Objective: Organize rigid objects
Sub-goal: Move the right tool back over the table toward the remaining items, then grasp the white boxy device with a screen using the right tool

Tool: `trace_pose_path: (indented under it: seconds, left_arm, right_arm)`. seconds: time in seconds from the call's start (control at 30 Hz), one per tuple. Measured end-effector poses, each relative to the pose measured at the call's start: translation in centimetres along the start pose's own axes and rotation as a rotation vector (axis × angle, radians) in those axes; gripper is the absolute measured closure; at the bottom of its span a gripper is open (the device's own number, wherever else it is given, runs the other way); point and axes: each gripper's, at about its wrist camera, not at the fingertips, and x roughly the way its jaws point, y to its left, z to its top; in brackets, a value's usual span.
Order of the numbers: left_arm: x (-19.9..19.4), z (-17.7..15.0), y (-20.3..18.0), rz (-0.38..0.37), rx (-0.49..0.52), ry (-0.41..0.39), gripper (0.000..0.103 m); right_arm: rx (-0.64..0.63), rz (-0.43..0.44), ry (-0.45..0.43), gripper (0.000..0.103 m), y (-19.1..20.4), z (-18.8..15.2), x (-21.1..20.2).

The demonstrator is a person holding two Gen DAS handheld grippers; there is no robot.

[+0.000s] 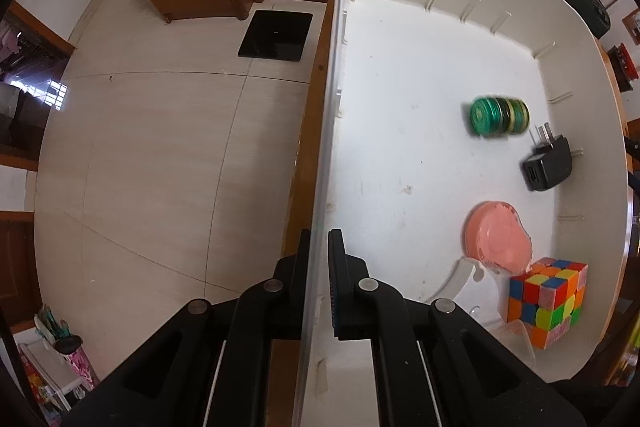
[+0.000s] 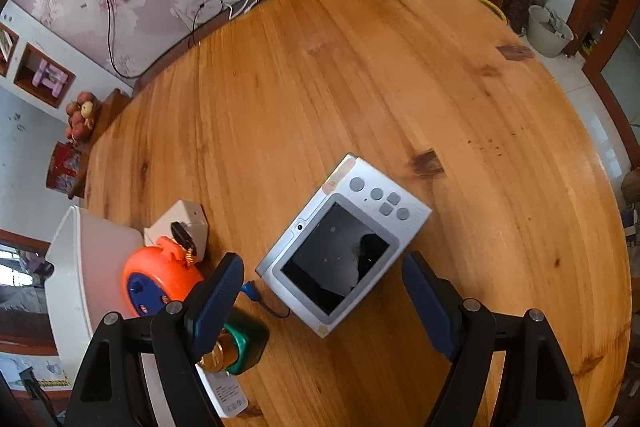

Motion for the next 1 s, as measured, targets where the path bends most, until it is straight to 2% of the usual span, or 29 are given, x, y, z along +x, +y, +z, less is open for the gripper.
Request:
trace_pose_path:
  seconds: [0.33, 0.67, 0.77, 0.83, 1.0]
  left_arm:
    - [-0.3, 0.0, 0.2, 0.011, -0.013, 0.006, 0.097]
    - [-0.8, 0.1, 0.1, 0.016, -0.022, 0.013, 0.097]
    - [-0.9, 0.1, 0.2, 0.016, -0.022, 0.015, 0.097]
    - [-0.9, 0.1, 0.3, 0.016, -0.023, 0.015, 0.097]
    - [-1.0, 0.0, 0.3, 0.021, -0.023, 0.016, 0.097]
  right_arm:
    - [-0.062, -0.098, 0.015, 0.021, 1.1, 0.3, 1.6]
    - [-0.08, -0.132, 0.014, 0.021, 1.4, 0.1, 1.7]
    - [-0.093, -0.16, 0.011, 0.029, 1.4, 0.1, 1.7]
    - [-0.098, -0.177, 0.004, 0.04, 1.2, 0.2, 1.6]
    - [-0.111, -0.155, 0.015, 0.041, 1.1, 0.5, 1.6]
